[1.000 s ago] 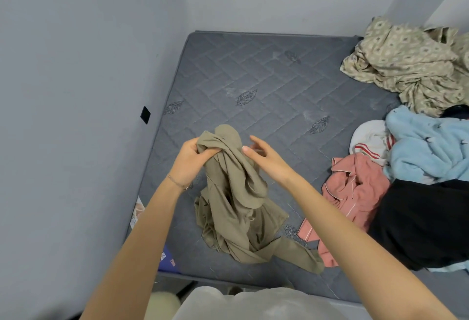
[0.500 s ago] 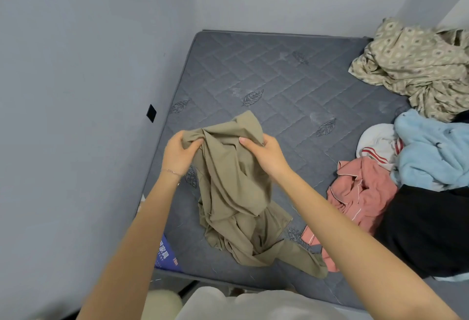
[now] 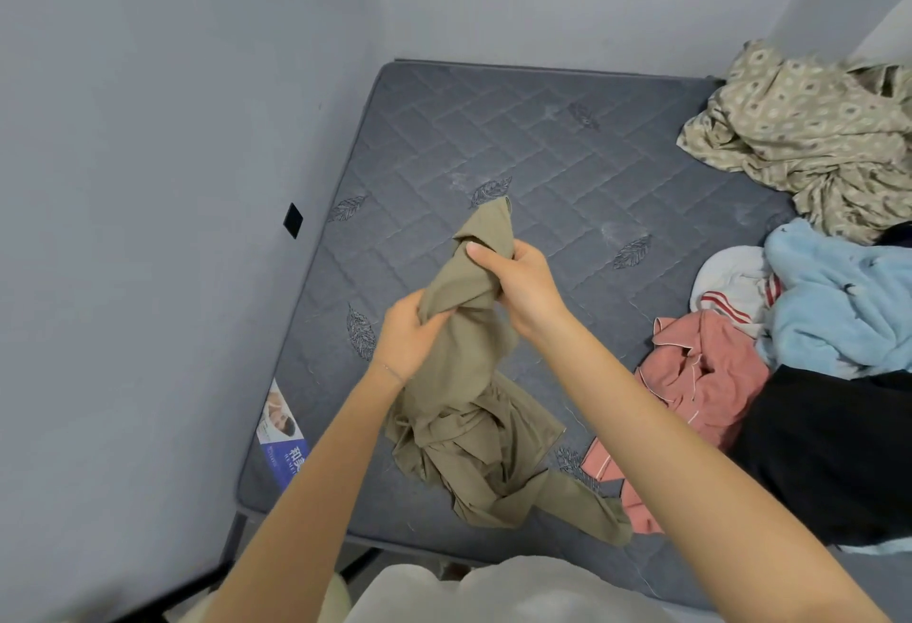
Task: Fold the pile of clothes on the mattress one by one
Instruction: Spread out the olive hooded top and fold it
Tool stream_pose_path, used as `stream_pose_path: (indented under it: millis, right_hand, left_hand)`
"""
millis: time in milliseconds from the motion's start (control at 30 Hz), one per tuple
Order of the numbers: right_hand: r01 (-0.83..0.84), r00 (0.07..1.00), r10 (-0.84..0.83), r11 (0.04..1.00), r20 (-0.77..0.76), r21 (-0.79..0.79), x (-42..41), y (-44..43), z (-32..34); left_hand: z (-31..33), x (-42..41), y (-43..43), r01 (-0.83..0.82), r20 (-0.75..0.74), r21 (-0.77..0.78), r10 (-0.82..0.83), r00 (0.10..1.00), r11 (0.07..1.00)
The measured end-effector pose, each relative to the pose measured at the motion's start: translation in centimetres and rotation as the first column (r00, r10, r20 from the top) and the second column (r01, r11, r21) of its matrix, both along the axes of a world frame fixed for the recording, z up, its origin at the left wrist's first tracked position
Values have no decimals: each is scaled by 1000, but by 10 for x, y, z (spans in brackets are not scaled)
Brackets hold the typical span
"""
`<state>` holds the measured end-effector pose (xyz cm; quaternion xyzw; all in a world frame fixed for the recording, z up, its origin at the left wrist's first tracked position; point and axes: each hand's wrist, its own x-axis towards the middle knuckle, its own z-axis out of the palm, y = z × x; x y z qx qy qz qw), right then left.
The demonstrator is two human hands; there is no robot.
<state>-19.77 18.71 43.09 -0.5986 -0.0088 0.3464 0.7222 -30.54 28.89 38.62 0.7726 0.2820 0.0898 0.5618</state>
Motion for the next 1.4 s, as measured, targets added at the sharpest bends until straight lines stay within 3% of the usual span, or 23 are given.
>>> stream_pose_path:
  millis: [200, 300, 467, 600, 800, 1033, 1300, 1400]
  right_hand:
    - [-17, 999, 22, 994, 44, -104, 5, -10, -10]
    - [24, 979, 21, 976, 200, -217, 7, -14, -14]
    - [-210, 904, 250, 966, 347, -149, 13, -6, -3]
    - [-290, 842, 296, 953, 452, -84, 19, 10, 20]
    - [-162, 809, 179, 983, 560, -81, 36, 21, 78]
    - [-1, 776, -110, 985, 621, 175, 56, 12, 159]
    - [-78, 736, -64, 981, 674, 179, 63, -22, 229]
    - [-17, 700, -161, 970, 696, 241, 65, -37, 258]
  left_hand:
    - [11, -15, 42, 145, -8, -20, -146, 989, 989]
    - [24, -19, 63, 139, -2, -19, -139, 990, 990]
    - [62, -4, 91, 205, 3, -30, -205, 979, 978]
    - [87, 18, 93, 270, 19, 9, -270, 963, 963]
    - [140, 56, 90, 263, 151, 28, -264, 953, 964]
    - [204, 105, 76, 307, 219, 158, -337, 916, 938]
    - [273, 144, 36, 322, 353, 174, -364, 862, 931]
    - [301, 154, 22, 351, 399, 210, -408, 821, 913]
